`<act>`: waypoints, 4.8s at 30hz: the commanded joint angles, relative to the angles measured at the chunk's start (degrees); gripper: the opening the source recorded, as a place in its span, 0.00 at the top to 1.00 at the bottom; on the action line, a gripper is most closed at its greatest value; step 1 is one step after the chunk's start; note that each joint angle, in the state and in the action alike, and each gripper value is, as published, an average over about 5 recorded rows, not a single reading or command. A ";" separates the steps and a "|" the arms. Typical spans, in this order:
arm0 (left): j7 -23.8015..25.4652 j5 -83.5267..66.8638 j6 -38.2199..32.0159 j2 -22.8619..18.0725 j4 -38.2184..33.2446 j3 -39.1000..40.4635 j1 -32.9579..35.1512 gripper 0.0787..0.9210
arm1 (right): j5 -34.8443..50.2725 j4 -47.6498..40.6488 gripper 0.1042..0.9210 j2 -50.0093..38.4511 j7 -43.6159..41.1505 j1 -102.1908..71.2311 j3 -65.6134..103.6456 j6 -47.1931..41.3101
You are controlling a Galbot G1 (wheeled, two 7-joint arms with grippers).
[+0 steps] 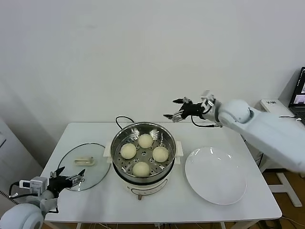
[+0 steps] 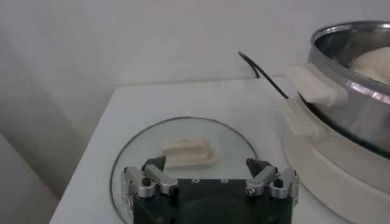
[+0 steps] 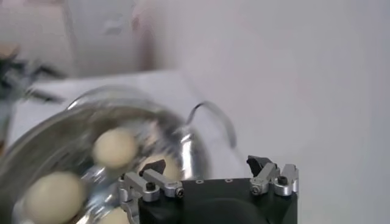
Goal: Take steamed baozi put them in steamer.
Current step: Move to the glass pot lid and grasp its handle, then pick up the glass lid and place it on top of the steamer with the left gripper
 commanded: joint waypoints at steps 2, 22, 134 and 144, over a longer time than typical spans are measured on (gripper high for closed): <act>0.85 10.75 -5.82 0.26 0.73 -0.40 1.15 0.12 | -17.97 6.14 0.12 4.83 17.71 -48.62 51.12 11.14; 3.96 80.67 -36.51 -0.83 17.01 0.80 4.08 0.12 | -37.62 8.88 0.12 32.16 11.62 -75.45 75.79 15.46; 12.12 90.10 -15.90 0.93 3.96 17.69 -23.29 0.96 | -43.98 5.90 0.12 39.82 4.10 -77.35 80.43 18.69; 19.56 100.59 1.12 -1.35 -0.45 32.90 -30.09 0.96 | -43.71 5.71 0.12 39.18 3.97 -77.23 81.26 18.81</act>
